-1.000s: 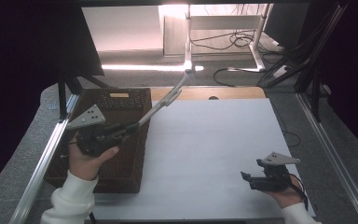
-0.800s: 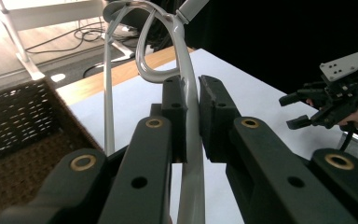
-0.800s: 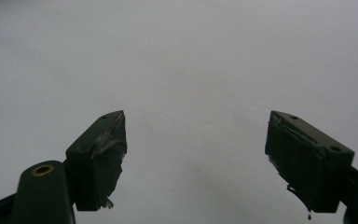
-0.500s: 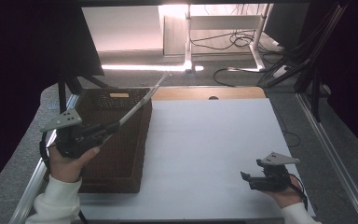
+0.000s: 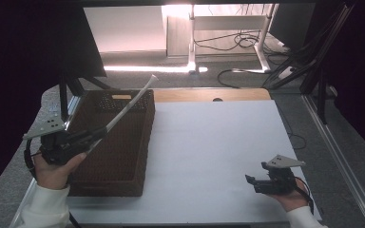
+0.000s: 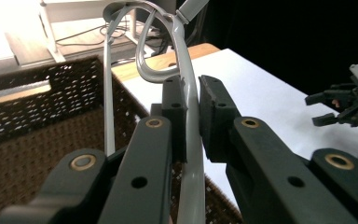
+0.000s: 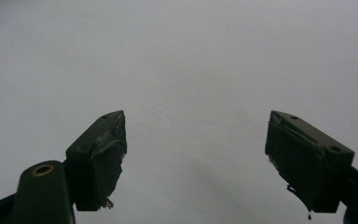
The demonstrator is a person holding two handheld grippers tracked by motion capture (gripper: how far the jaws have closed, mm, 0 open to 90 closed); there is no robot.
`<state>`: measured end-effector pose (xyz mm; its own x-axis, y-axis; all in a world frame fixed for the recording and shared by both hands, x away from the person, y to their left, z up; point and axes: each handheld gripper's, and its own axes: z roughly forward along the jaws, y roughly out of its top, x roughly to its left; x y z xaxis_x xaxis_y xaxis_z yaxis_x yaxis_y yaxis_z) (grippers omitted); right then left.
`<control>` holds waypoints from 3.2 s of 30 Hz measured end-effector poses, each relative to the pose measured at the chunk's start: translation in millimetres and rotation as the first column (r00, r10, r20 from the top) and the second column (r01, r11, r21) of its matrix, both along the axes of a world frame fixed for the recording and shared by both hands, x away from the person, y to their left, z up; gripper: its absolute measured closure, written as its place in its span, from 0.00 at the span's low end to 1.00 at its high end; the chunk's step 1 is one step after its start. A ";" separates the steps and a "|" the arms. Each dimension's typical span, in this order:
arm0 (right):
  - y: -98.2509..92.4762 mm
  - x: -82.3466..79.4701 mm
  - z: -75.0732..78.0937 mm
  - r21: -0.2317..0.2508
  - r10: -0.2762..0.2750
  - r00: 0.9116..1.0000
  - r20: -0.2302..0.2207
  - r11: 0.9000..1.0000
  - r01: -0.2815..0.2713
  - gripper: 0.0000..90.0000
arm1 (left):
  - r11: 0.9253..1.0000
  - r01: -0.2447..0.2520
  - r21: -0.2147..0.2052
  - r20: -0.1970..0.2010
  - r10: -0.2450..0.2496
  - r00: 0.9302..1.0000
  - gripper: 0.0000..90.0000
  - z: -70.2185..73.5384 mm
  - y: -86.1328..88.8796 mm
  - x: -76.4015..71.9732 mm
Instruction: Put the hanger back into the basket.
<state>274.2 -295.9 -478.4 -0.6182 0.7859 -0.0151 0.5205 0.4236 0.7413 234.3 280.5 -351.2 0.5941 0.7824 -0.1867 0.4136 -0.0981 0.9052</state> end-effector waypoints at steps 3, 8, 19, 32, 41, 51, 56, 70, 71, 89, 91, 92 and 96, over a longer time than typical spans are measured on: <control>-0.2 0.0 -0.1 0.000 -0.002 1.000 0.000 1.000 0.002 0.23 | 1.000 -0.005 -0.006 -0.007 0.005 1.000 0.91 -6.0 7.7 -0.3; 0.4 0.2 -0.7 -0.001 -0.001 1.000 -0.002 1.000 0.001 0.23 | 1.000 -0.014 -0.009 -0.020 0.014 1.000 0.91 -14.3 19.0 0.6; 1.2 0.4 -1.1 -0.005 -0.002 1.000 -0.004 1.000 0.002 0.23 | 1.000 -0.001 -0.008 -0.032 0.001 0.999 0.91 -23.6 26.9 2.6; 0.5 0.5 -1.0 -0.005 -0.003 1.000 -0.003 1.000 0.003 0.23 | 1.000 0.003 0.012 -0.071 -0.002 0.998 0.91 -34.5 28.0 18.8; 0.4 0.6 -1.1 -0.006 -0.003 1.000 -0.003 1.000 0.003 0.23 | 0.997 -0.066 -0.042 -0.071 0.063 0.996 0.78 -46.9 48.5 23.4; 1.9 0.9 -1.6 -0.010 0.002 1.000 -0.006 1.000 -0.002 0.23 | 0.996 -0.089 0.013 -0.100 0.089 0.991 0.50 -48.2 43.5 20.8; 1.8 0.9 -1.6 -0.012 0.003 1.000 -0.007 1.000 -0.003 0.23 | 0.998 -0.053 0.038 -0.112 0.057 0.992 0.46 -48.7 34.6 20.8; 1.4 -0.5 -1.0 -0.010 0.004 1.000 -0.006 1.000 -0.004 0.23 | 0.996 -0.013 0.083 -0.120 0.023 0.992 0.40 -56.4 6.0 7.9; 1.3 -0.6 -0.9 -0.010 0.004 1.000 -0.005 1.000 -0.004 0.23 | 0.996 -0.011 0.088 -0.123 0.022 0.992 0.39 -58.0 3.8 6.1; 0.1 -2.1 -1.6 -0.007 0.014 1.000 -0.004 1.000 -0.014 0.23 | 0.991 -0.012 0.134 -0.126 0.029 0.992 0.33 -66.6 -17.4 -16.1; -0.3 -2.0 -1.5 -0.007 0.013 1.000 -0.003 1.000 -0.013 0.23 | 0.991 -0.008 0.136 -0.127 0.025 0.992 0.33 -67.0 -18.6 -15.9; -0.4 -2.1 -1.4 -0.007 0.012 1.000 -0.003 1.000 -0.012 0.23 | 0.991 -0.005 0.136 -0.127 0.022 0.992 0.33 -67.2 -19.1 -15.7; -0.9 -2.0 -1.8 -0.008 0.011 1.000 -0.005 1.000 -0.011 0.23 | 0.991 -0.001 0.137 -0.127 0.019 0.992 0.33 -67.4 -20.4 -15.3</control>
